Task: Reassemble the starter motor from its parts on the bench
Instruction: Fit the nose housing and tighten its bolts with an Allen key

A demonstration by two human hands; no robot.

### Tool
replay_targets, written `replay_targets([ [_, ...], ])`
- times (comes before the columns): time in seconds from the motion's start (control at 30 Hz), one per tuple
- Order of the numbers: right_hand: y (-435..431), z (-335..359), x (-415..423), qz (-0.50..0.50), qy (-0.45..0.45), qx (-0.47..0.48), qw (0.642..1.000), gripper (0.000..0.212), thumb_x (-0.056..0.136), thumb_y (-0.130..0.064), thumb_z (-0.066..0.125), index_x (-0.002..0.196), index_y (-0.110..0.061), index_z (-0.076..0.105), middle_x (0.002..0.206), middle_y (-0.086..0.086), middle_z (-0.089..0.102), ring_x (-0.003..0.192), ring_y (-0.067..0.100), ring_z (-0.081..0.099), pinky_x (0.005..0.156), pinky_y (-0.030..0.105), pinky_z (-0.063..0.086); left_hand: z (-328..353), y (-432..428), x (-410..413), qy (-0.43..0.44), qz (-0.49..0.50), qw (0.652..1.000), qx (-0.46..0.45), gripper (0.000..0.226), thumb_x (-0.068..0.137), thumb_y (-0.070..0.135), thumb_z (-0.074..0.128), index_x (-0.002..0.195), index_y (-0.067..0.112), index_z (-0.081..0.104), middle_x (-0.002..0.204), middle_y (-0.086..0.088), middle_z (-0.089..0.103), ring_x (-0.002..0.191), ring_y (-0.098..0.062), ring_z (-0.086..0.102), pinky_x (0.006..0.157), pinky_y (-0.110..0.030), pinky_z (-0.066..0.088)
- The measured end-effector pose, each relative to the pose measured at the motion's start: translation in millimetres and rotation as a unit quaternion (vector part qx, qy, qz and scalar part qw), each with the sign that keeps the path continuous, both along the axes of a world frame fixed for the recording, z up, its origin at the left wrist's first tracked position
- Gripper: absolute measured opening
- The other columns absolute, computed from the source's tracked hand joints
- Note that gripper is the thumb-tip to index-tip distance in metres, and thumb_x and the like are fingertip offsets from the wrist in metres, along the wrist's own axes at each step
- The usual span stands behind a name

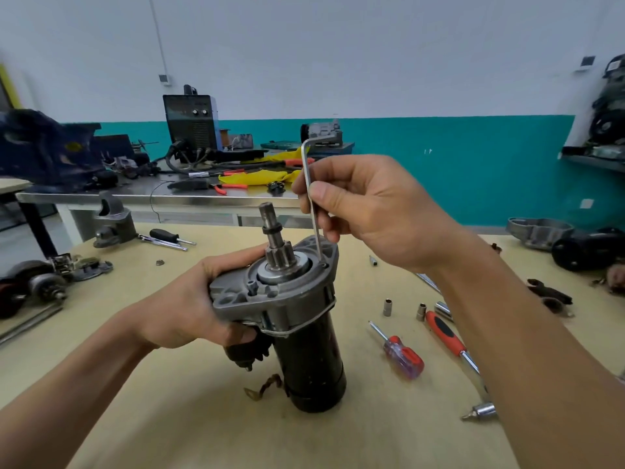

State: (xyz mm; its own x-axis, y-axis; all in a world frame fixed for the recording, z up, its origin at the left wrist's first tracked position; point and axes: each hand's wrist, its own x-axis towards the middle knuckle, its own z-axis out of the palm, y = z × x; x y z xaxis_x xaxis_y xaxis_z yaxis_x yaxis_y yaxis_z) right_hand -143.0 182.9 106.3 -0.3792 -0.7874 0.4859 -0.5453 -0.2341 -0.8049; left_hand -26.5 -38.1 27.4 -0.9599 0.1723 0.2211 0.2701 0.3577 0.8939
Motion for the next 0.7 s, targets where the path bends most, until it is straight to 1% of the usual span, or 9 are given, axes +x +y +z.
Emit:
replay_targets([
  [0.13, -0.4, -1.1, 2.6, -0.014, 0.024, 0.016, 0.999, 0.025, 0.101, -0.002, 0.048, 0.093, -0.018, 0.067, 0.075, -0.005, 0.063, 0.061, 0.008, 0.054, 0.055, 0.023, 0.049, 1.5, 0.4, 0.7, 0.004, 0.011, 1.0, -0.005, 0.089, 0.059, 0.004, 0.079, 0.143, 0.012, 0.047, 0.128, -0.007, 0.069, 0.11, -0.028, 0.068, 0.087, -0.034, 0.057],
  [0.2, -0.2, -1.5, 4.0, -0.025, 0.035, 0.016, 0.999, 0.026, 0.101, -0.003, 0.048, 0.093, -0.019, 0.067, 0.075, -0.004, 0.061, 0.062, 0.008, 0.054, 0.056, 0.023, 0.049, 1.6, 1.1, 1.0, 0.004, 0.01, 1.0, -0.006, 0.091, 0.059, 0.005, 0.079, 0.144, 0.012, 0.046, 0.128, -0.007, 0.069, 0.111, -0.027, 0.068, 0.087, -0.032, 0.056],
  [0.27, 0.0, -1.7, 5.7, -0.027, 0.036, 0.015, 0.999, 0.025, 0.101, -0.002, 0.049, 0.094, -0.018, 0.067, 0.074, -0.003, 0.06, 0.062, 0.008, 0.053, 0.055, 0.023, 0.049, 1.3, 1.5, 1.2, 0.003, 0.015, 1.0, -0.01, 0.092, 0.058, 0.003, 0.08, 0.143, 0.013, 0.046, 0.128, -0.005, 0.069, 0.111, -0.026, 0.068, 0.088, -0.031, 0.057],
  [0.33, 1.0, -0.9, 6.5, -0.025, 0.034, 0.019, 0.999, 0.024, 0.101, -0.002, 0.049, 0.095, -0.017, 0.067, 0.075, -0.003, 0.062, 0.062, 0.009, 0.053, 0.055, 0.023, 0.049, 1.2, 1.3, 1.2, 0.004, 0.021, 1.0, -0.012, 0.092, 0.057, -0.001, 0.081, 0.142, 0.015, 0.047, 0.128, -0.005, 0.069, 0.111, -0.027, 0.068, 0.09, -0.034, 0.057],
  [0.4, 2.5, 0.2, 6.7, -0.022, 0.039, 0.03, 0.999, 0.022, 0.101, -0.003, 0.05, 0.095, -0.017, 0.066, 0.078, -0.002, 0.064, 0.063, 0.009, 0.054, 0.055, 0.023, 0.048, 1.9, 1.6, 1.3, 0.004, 0.017, 1.0, -0.016, 0.091, 0.058, 0.005, 0.08, 0.142, 0.014, 0.047, 0.127, -0.006, 0.069, 0.112, -0.029, 0.067, 0.092, -0.036, 0.057],
  [0.5, 3.1, 1.0, 7.7, -0.033, 0.056, 0.035, 0.997, 0.016, 0.1, -0.006, 0.054, 0.093, -0.015, 0.066, 0.077, -0.002, 0.066, 0.063, 0.009, 0.056, 0.052, 0.022, 0.048, 2.7, 1.7, 1.8, 0.005, 0.018, 1.0, -0.02, 0.091, 0.059, 0.01, 0.079, 0.143, 0.016, 0.047, 0.129, -0.008, 0.067, 0.114, -0.034, 0.065, 0.093, -0.039, 0.057],
  [0.6, 1.6, 0.7, 7.9, -0.057, 0.067, 0.028, 0.996, 0.011, 0.097, -0.009, 0.061, 0.089, -0.014, 0.067, 0.077, 0.0, 0.071, 0.06, 0.008, 0.059, 0.05, 0.019, 0.047, 1.7, 0.1, 1.5, 0.006, 0.013, 1.0, -0.021, 0.093, 0.059, 0.009, 0.08, 0.145, 0.016, 0.044, 0.131, -0.009, 0.066, 0.116, -0.035, 0.064, 0.095, -0.043, 0.056],
  [0.67, 1.3, 0.0, 6.8, -0.072, 0.064, 0.015, 0.995, 0.01, 0.094, -0.009, 0.066, 0.085, -0.013, 0.067, 0.077, 0.003, 0.074, 0.055, 0.009, 0.06, 0.048, 0.015, 0.045, 1.2, -1.4, 0.5, 0.003, 0.012, 1.0, -0.028, 0.095, 0.06, 0.009, 0.08, 0.147, 0.016, 0.043, 0.133, -0.01, 0.064, 0.118, -0.036, 0.063, 0.096, -0.049, 0.055],
  [0.7, 1.3, -0.6, 6.0, -0.077, 0.056, 0.006, 0.995, 0.009, 0.092, -0.01, 0.068, 0.084, -0.013, 0.066, 0.075, 0.005, 0.074, 0.052, 0.009, 0.059, 0.047, 0.014, 0.044, 0.9, -2.3, 0.1, 0.003, 0.013, 0.999, -0.03, 0.095, 0.061, 0.009, 0.08, 0.147, 0.017, 0.042, 0.134, -0.009, 0.064, 0.118, -0.035, 0.063, 0.097, -0.049, 0.055],
])
